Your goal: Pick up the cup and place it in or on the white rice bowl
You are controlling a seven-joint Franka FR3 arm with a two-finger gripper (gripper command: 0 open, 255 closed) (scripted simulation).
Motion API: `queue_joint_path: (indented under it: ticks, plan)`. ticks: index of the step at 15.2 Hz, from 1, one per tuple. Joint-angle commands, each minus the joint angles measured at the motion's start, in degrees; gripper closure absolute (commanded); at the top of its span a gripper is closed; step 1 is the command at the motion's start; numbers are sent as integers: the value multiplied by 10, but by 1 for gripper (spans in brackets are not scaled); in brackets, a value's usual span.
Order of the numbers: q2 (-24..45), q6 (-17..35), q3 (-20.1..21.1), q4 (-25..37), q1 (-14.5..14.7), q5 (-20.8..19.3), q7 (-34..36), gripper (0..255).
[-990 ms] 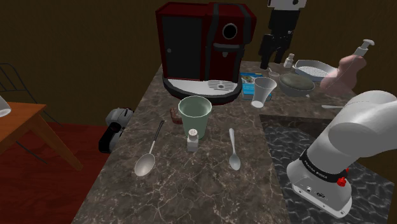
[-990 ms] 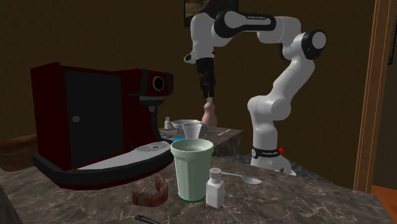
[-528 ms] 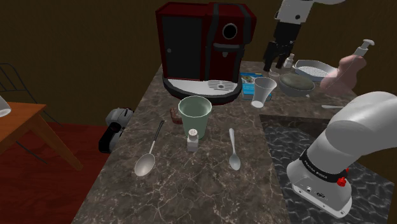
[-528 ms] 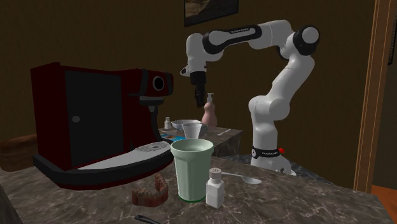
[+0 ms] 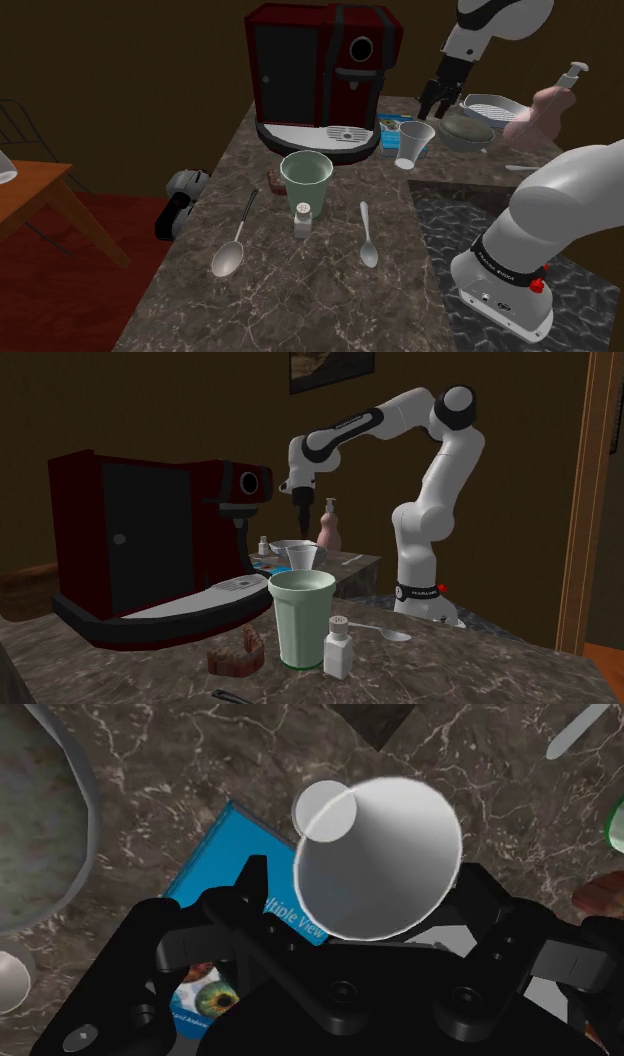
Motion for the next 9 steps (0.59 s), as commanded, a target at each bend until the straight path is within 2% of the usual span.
queue_joint_path:
  ticks: [1,2,9]
  plan:
    - [37,26,-31,8,-2,11,-33,0]
    - [49,34,-41,11,-2,16,-44,0]
    - [70,93,-42,-29,7,28,-52,0]
